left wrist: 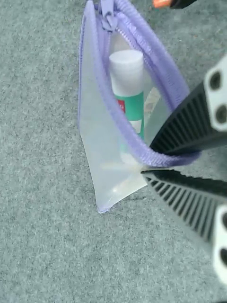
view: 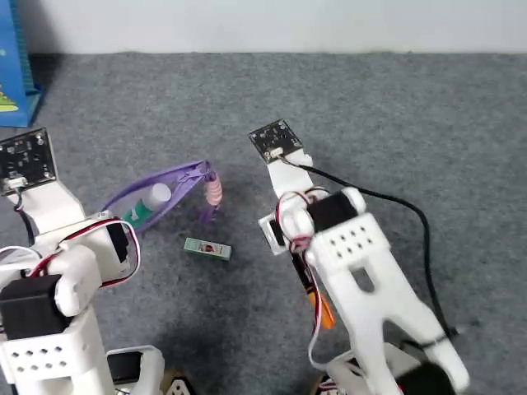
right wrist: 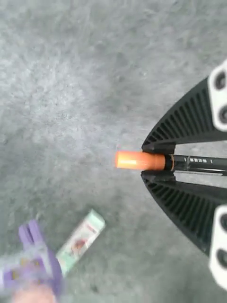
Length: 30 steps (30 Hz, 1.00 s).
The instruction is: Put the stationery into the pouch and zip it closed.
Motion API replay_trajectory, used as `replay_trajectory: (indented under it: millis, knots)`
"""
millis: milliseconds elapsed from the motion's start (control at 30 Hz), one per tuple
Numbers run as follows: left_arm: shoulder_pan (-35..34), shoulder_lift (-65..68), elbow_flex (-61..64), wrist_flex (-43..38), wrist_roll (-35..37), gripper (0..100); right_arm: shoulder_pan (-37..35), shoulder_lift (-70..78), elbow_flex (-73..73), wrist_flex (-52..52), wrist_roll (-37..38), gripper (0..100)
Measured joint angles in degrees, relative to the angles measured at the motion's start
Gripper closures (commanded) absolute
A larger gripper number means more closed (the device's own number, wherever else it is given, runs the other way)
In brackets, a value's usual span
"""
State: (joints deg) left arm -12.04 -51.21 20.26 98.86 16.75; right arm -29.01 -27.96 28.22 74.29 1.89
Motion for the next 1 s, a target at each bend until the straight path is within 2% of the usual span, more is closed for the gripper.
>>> replay_trajectory:
  millis: [167,467,633,1000]
  knots:
    - [0.0,0.0,0.0,0.18,0.0,99,-6.07,-11.16,0.0,3.34,0.0,99.1]
    - [0.0,0.0,0.0,0.18,0.0,99,-18.46,-28.48,0.0,1.85,-1.93,99.1]
    - [0.0,0.0,0.0,0.18,0.0,99,-21.19,-32.35,0.0,-7.47,-2.29,99.1]
    - [0.0,0.0,0.0,0.18,0.0,99,-21.54,-32.88,0.88,-36.22,-2.29,99.1]
